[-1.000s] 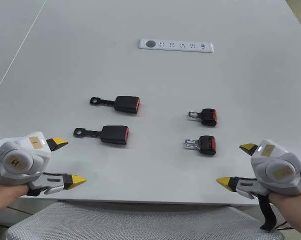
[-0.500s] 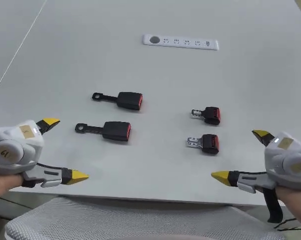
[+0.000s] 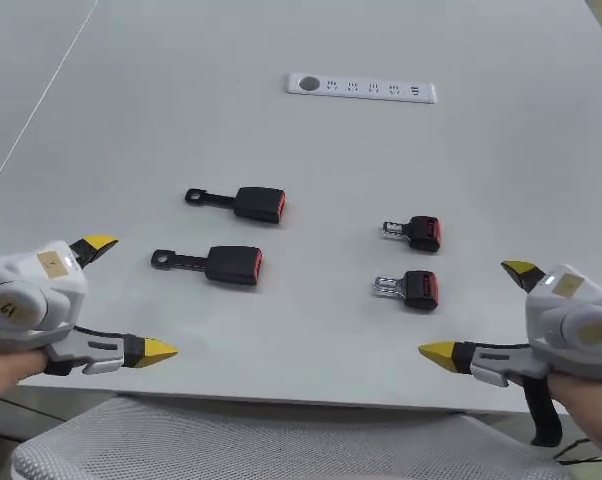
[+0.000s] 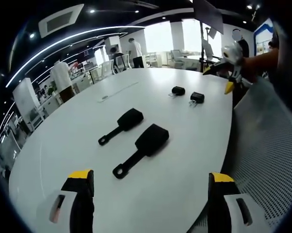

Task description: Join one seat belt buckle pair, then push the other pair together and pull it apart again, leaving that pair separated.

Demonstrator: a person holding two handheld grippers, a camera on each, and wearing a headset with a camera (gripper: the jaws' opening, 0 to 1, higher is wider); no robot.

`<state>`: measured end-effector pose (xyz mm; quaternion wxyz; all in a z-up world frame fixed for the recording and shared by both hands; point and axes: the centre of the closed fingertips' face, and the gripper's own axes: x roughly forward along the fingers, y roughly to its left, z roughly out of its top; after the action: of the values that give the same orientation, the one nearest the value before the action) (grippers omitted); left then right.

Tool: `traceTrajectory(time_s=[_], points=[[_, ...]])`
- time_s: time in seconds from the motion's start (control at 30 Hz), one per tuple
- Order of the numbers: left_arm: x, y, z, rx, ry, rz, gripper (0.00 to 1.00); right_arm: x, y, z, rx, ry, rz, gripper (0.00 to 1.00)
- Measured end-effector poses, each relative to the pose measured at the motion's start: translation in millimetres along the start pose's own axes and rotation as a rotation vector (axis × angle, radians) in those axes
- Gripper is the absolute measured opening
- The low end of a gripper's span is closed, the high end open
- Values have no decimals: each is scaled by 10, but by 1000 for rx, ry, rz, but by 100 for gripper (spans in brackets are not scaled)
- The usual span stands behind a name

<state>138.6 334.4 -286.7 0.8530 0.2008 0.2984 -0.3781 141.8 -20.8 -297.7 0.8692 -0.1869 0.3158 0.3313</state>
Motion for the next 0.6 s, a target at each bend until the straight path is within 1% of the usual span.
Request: traceTrajectory(time_s=[0.2, 0.33, 0.4, 0.6], points=[[-7, -2, -9, 1, 0, 7, 99, 1, 40, 10, -1, -2, 3, 99], [-7, -21, -3, 3, -1, 5, 98, 1, 51, -23, -30, 24, 6, 99], [-3, -35, 1, 2, -1, 1, 98, 14, 63, -42, -31, 38, 13, 99], [8, -52, 15, 8, -1, -2, 98, 16, 57, -64, -34, 52, 8, 99]])
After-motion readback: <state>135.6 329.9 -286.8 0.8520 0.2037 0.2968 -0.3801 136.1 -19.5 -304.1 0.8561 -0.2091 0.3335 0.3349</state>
